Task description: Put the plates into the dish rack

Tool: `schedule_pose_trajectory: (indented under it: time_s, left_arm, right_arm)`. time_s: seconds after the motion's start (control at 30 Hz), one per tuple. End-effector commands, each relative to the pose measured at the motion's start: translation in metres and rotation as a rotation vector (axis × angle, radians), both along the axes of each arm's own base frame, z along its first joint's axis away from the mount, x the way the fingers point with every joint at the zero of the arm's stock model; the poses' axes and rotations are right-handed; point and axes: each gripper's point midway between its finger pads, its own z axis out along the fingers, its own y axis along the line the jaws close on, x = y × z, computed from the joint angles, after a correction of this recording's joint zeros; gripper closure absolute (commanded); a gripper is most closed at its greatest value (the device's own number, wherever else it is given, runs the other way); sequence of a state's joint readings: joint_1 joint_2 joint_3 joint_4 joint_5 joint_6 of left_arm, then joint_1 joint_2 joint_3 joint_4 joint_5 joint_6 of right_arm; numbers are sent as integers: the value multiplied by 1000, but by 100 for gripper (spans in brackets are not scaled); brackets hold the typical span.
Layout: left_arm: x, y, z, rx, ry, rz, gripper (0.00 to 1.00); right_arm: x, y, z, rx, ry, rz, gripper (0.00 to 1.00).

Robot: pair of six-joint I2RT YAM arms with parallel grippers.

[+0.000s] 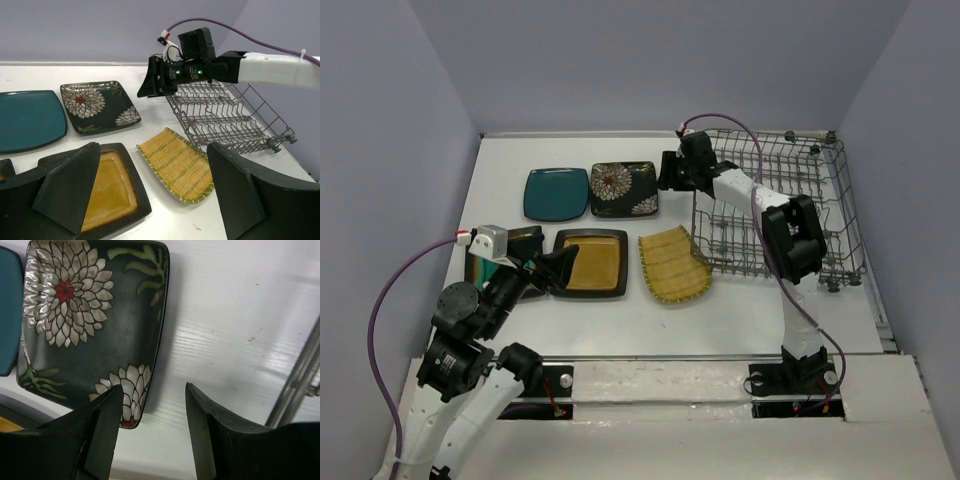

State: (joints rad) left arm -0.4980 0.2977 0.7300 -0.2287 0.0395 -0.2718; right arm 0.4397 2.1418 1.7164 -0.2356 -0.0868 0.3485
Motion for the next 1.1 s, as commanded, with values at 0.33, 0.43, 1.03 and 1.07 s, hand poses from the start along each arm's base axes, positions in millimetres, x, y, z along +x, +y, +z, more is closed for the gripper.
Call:
schedule_pose_trajectory:
  time_s: [0.33, 0.43, 1.03, 1.07]
  left_arm:
    - [1, -1, 7, -21, -19, 1, 1]
    - [1, -1, 7, -23, -18, 3, 1]
    - [2, -3, 7, -21, -12, -4, 1]
    - [2, -3, 6, -21, -12, -4, 1]
  right_arm:
    - [14, 32, -30, 52, 66, 53, 42]
    - [10, 47, -43, 51, 88, 74, 42]
    - [14, 51, -58, 198, 95, -60, 93]
    - [15, 46, -47, 191, 71, -83, 93]
